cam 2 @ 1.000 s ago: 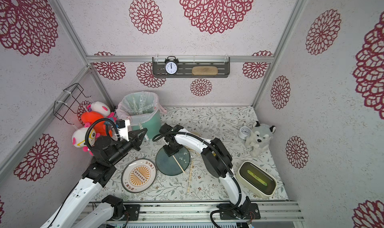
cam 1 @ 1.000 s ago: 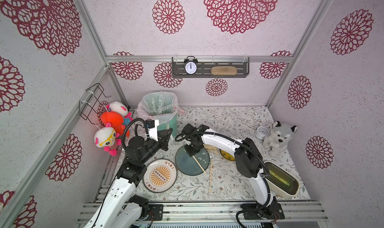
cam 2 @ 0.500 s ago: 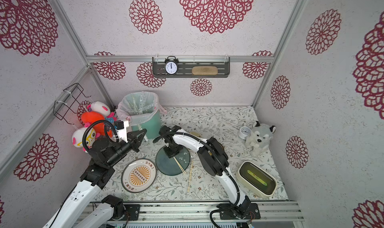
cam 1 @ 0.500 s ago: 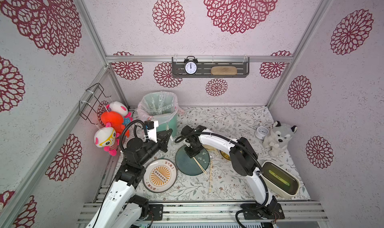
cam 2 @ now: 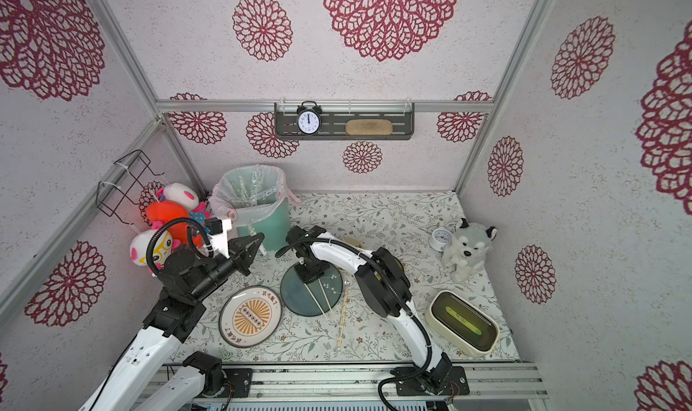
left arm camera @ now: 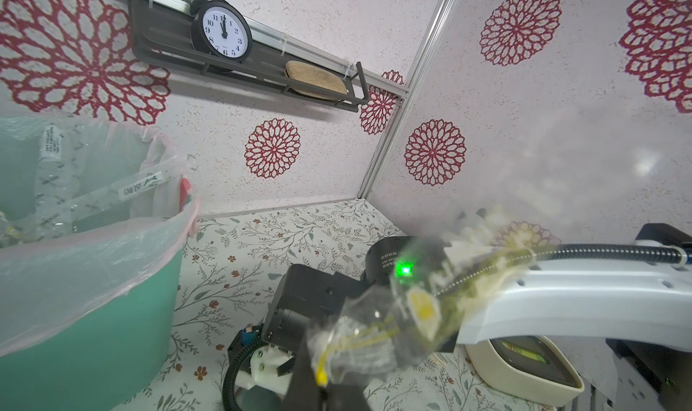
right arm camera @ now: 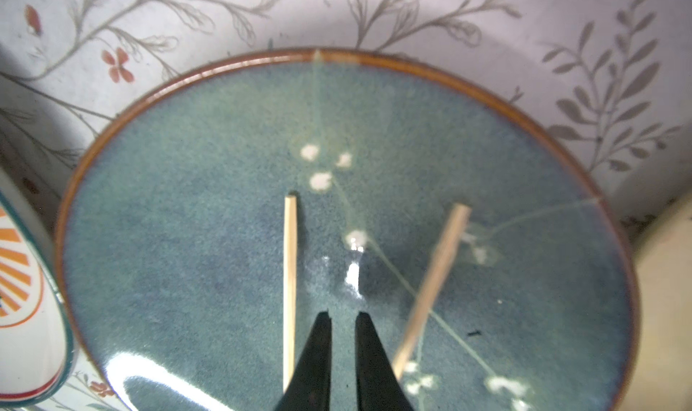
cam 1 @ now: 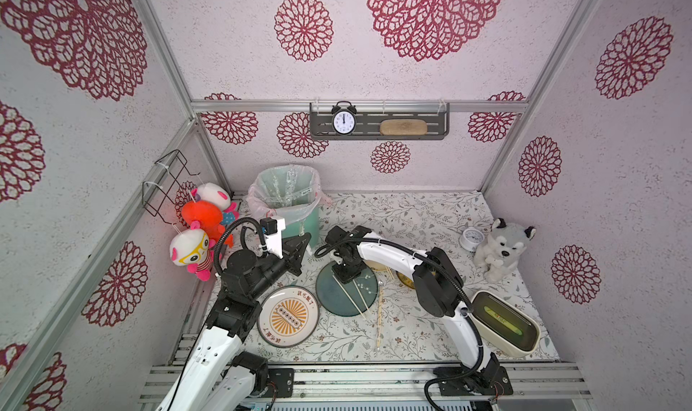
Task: Remove the packaging of disposable chopsticks
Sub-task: Place the disposable chopsticks on the plate.
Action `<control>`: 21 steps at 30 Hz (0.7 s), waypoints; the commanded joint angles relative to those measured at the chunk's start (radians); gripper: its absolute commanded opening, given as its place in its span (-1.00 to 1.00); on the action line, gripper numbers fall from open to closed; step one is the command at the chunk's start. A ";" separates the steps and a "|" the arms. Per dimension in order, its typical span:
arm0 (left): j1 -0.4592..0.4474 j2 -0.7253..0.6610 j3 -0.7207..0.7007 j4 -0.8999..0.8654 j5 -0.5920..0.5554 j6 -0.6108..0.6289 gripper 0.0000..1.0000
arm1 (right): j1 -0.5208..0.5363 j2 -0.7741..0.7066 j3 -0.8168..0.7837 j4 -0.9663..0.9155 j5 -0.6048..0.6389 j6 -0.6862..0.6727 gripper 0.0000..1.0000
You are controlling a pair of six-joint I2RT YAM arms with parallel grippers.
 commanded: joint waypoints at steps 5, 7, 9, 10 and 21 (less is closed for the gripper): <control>0.009 -0.002 -0.010 -0.005 0.002 0.014 -1.00 | 0.007 -0.039 0.013 -0.013 0.022 -0.002 -0.68; 0.009 -0.001 -0.009 -0.005 0.005 0.014 -1.00 | 0.006 -0.057 0.002 0.008 0.022 -0.002 -0.69; 0.009 -0.002 -0.009 -0.005 0.002 0.014 -1.00 | 0.007 -0.074 -0.005 0.023 0.017 -0.003 -0.69; 0.009 -0.002 -0.009 -0.005 0.001 0.013 -1.00 | 0.007 -0.078 -0.008 0.024 0.019 -0.001 -0.69; 0.056 0.134 0.102 -0.012 -0.161 -0.023 -1.00 | 0.011 -0.407 -0.319 0.318 0.120 0.059 0.37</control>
